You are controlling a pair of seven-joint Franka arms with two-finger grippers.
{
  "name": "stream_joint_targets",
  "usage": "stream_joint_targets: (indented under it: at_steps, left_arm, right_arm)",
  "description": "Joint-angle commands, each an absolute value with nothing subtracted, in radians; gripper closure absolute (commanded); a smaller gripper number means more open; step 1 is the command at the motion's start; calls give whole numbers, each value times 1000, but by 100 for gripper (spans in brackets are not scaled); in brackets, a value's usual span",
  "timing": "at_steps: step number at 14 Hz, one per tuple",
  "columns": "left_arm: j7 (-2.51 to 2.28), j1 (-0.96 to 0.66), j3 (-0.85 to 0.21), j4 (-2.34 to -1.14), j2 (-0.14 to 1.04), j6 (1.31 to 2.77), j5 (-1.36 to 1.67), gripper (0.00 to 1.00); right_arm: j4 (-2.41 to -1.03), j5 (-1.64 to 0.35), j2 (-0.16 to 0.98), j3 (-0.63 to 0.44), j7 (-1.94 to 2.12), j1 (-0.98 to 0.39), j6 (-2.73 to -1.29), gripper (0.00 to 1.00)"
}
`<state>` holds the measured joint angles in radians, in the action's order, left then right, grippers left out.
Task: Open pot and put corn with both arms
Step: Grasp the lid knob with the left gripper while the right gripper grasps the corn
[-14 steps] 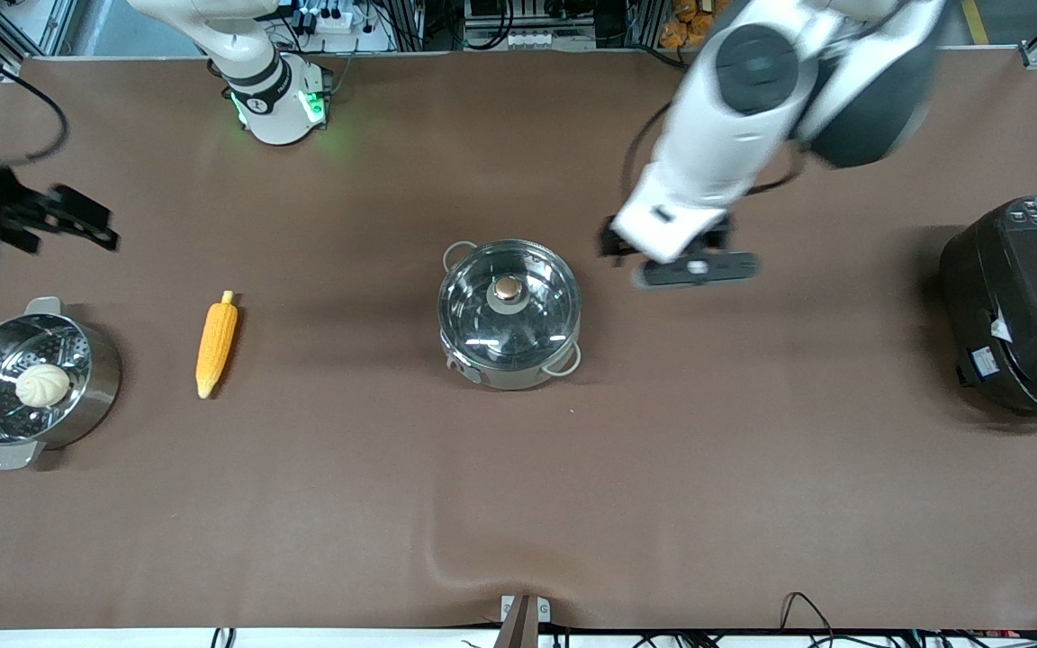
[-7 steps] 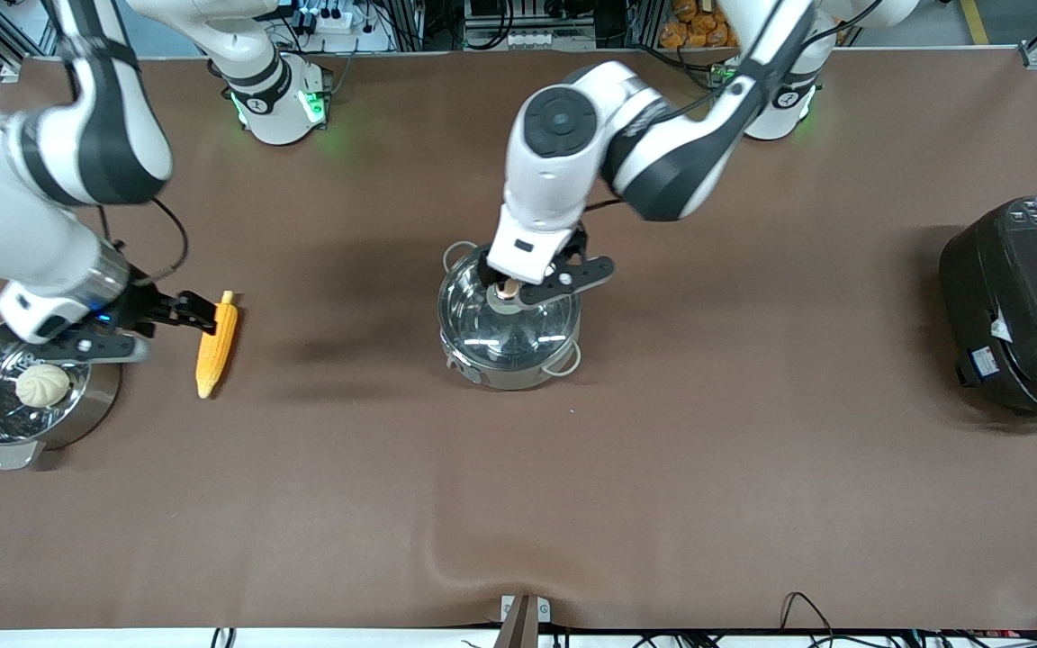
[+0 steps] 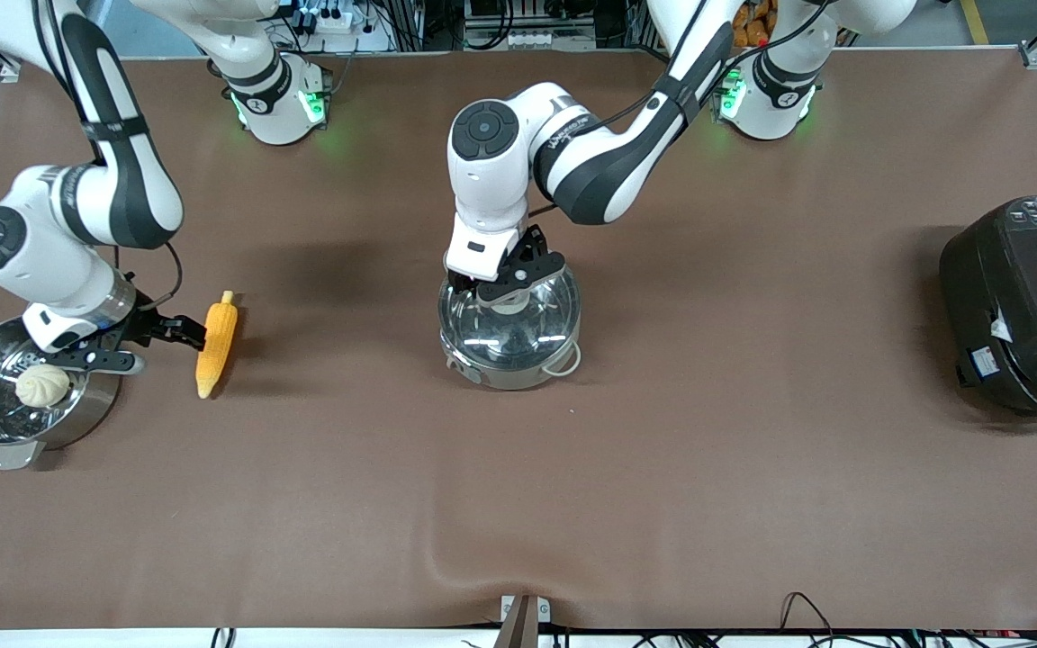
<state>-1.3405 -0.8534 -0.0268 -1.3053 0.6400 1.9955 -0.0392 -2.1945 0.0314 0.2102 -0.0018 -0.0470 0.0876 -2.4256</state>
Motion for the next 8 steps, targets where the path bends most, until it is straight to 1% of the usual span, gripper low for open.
stream_joint_targets:
  at_steps: [1, 3, 5, 8]
  left_arm:
    - [-1355, -857, -17, -1275, 667, 1999, -61, 0]
    - [-1351, -859, -18, -1282, 667, 1996, -61, 0]
    - [-1345, -857, -18, -1293, 669, 1996, -67, 0]
    - [-1339, -857, -18, -1295, 680, 1996, -69, 0]
  right_arm:
    - [-2224, 46, 251, 14, -187, 83, -2459, 0]
    - [-2221, 48, 291, 14, -201, 75, -2479, 0]
    - [-2209, 52, 327, 12, -111, 63, -2482, 0]
    - [-2200, 73, 351, 11, -69, 77, -2485, 0]
